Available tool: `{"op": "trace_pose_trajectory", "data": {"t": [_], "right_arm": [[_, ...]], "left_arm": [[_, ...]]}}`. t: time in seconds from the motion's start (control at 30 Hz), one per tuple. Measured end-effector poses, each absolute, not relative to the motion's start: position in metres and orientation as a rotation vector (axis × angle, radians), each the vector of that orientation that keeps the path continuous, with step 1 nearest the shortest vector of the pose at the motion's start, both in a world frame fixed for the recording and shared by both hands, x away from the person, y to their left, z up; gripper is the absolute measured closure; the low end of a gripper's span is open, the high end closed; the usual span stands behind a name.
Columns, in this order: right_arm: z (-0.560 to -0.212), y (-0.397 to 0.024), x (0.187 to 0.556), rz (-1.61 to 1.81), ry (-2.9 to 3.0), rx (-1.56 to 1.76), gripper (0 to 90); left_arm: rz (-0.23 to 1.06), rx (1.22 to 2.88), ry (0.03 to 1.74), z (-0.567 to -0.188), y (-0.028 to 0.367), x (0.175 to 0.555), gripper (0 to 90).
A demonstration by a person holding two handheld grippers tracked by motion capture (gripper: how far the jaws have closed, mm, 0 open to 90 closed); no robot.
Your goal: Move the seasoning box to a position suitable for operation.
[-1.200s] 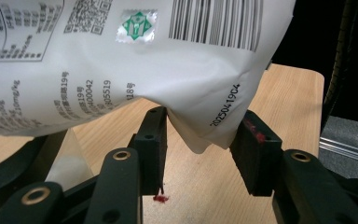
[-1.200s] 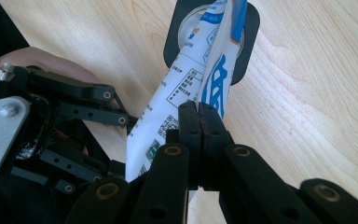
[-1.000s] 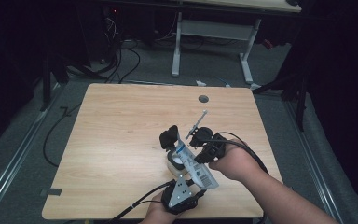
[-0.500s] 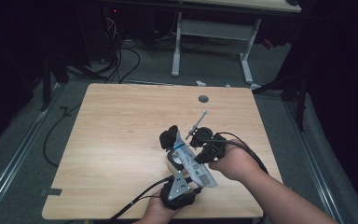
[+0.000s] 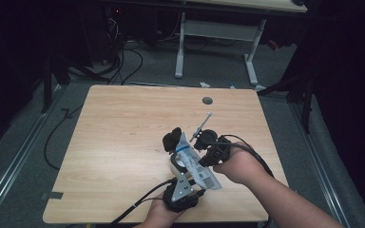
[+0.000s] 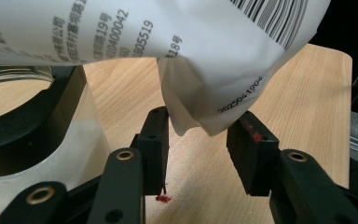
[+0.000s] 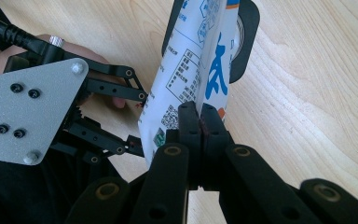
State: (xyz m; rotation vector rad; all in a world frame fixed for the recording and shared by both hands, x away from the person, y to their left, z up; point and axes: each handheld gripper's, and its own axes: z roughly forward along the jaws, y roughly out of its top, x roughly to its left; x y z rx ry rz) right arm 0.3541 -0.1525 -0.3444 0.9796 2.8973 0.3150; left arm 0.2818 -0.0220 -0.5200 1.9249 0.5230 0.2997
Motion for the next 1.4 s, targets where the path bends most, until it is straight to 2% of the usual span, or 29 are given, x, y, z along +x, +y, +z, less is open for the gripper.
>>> {"op": "trace_pose_trajectory", "data": {"t": [1.4], "right_arm": [[-0.3440, -0.1553, 0.3568, 0.323, 2.886, 1.019, 90.0]], "left_arm": [[0.308, 1.920, 0.489, -0.5188, -0.0230, 0.2777, 58.8]]}}
